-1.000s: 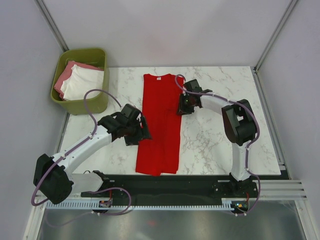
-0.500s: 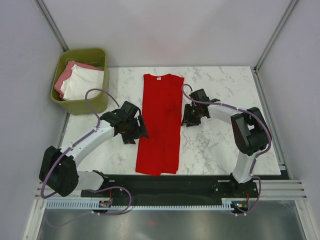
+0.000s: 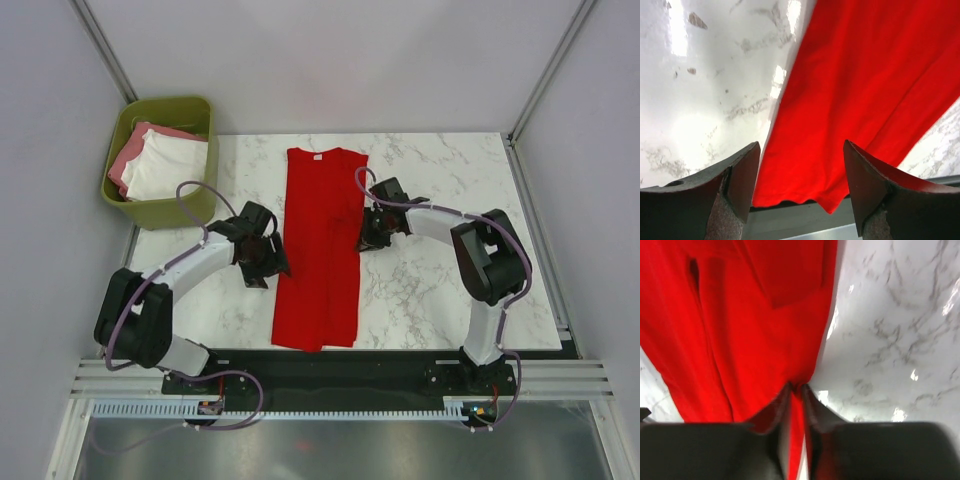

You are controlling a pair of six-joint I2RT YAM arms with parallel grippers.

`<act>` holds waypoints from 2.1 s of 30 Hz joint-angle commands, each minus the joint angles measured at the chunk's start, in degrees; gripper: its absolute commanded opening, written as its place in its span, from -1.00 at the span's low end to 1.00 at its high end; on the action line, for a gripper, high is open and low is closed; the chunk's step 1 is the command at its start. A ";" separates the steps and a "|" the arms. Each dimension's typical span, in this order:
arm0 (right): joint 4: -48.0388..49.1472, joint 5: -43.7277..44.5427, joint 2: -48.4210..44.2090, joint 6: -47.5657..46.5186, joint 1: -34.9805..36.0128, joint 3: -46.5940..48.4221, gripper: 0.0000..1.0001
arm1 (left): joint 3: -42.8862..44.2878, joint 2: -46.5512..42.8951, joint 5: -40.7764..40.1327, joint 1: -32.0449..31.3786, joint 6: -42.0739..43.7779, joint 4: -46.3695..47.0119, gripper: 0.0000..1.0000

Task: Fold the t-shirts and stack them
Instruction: Fold the tshirt

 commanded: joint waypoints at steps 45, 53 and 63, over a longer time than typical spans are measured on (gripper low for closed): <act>-8.11 2.94 -12.36 -4.26 -5.21 -9.96 0.08 | -1.23 6.42 9.42 4.13 -0.26 11.92 0.19; -4.95 3.29 -24.58 4.88 5.43 -23.26 0.07 | -14.08 -6.18 8.98 -0.28 -6.68 12.90 0.22; -1.35 4.78 -24.68 11.74 10.89 -22.93 0.06 | -16.28 -8.04 8.46 -0.10 -5.80 12.72 0.22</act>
